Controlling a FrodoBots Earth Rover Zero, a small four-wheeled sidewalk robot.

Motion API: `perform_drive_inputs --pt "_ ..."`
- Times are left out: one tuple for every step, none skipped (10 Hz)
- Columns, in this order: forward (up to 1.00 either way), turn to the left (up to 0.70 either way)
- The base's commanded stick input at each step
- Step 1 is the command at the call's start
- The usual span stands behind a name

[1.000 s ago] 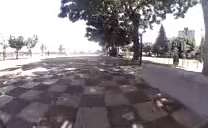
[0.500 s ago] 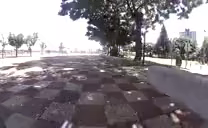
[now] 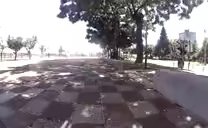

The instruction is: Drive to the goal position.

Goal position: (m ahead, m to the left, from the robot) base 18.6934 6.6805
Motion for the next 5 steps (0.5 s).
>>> perform_drive_inputs --pt "0.7 0.0" --pt "0.7 0.0" --pt "0.7 0.0" --pt "0.7 0.0" --pt "0.7 0.13"
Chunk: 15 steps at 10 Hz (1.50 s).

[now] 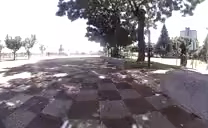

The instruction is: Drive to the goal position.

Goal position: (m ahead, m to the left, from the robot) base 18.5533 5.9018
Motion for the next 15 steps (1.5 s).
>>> perform_drive_inputs --pt "0.7 0.28" --pt "0.7 0.35" --pt "0.7 0.31" --pt "0.7 0.04" --pt "0.7 0.0" --pt "0.7 0.0" --pt "0.7 0.0" --pt "0.7 0.0" --pt "0.7 0.0" --pt "0.7 0.0" --pt "0.7 0.0" --pt "0.7 0.0" --pt "0.7 0.0" --pt "0.7 0.0" --pt "0.7 0.0"
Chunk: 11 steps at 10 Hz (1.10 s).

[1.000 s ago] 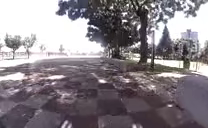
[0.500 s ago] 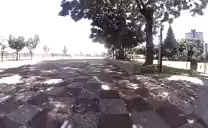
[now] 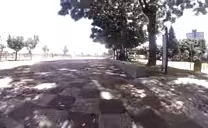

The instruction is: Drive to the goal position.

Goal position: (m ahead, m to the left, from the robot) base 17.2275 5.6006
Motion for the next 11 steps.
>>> perform_drive_inputs --pt "0.7 0.0" --pt "0.7 0.0" --pt "0.7 0.0" --pt "0.7 0.0" --pt "0.7 0.0" --pt "0.7 0.0" --pt "0.7 0.11" --pt "0.7 0.35" --pt "0.7 0.35" --pt "0.7 0.23" --pt "0.7 0.07"
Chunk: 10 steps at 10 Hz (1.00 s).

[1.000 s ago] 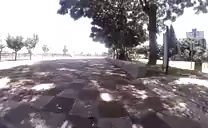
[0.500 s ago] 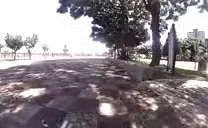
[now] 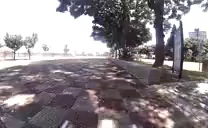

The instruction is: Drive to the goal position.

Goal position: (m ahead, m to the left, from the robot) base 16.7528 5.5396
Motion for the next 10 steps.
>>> perform_drive_inputs --pt "0.7 0.0" --pt "0.7 0.0" --pt "0.7 0.0" --pt "0.7 0.0" --pt "0.7 0.0" --pt "0.7 0.0" --pt "0.7 0.0" --pt "0.7 0.0" --pt "0.7 0.0" --pt "0.7 0.0"
